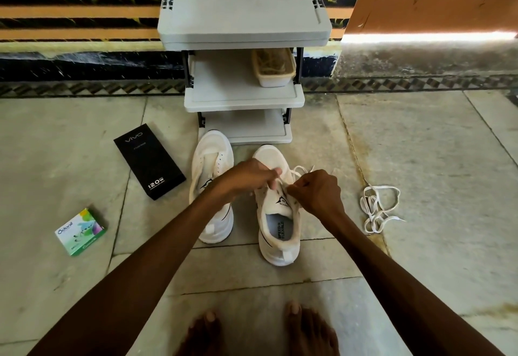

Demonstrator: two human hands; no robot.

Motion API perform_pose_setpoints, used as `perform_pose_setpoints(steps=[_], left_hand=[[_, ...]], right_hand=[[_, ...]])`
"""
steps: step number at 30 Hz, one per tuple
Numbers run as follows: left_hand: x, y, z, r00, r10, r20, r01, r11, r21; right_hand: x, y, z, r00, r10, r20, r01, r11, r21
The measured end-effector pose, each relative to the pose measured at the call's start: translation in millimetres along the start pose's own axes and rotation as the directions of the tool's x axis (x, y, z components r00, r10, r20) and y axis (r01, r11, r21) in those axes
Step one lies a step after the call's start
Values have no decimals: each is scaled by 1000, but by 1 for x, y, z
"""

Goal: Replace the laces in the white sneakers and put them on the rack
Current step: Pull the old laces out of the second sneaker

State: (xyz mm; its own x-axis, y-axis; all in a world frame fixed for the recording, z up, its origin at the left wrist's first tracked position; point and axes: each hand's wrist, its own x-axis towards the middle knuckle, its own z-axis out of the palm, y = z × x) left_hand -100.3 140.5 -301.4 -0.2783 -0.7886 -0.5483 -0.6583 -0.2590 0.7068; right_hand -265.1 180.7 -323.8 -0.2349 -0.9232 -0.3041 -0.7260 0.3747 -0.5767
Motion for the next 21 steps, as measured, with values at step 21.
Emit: perform_pose_setpoints(steps=[21], left_hand=[[19, -15, 28, 934, 282, -219, -124, 830, 543]], right_hand=[[-4, 2, 5, 1000, -22, -14, 23, 998, 50]])
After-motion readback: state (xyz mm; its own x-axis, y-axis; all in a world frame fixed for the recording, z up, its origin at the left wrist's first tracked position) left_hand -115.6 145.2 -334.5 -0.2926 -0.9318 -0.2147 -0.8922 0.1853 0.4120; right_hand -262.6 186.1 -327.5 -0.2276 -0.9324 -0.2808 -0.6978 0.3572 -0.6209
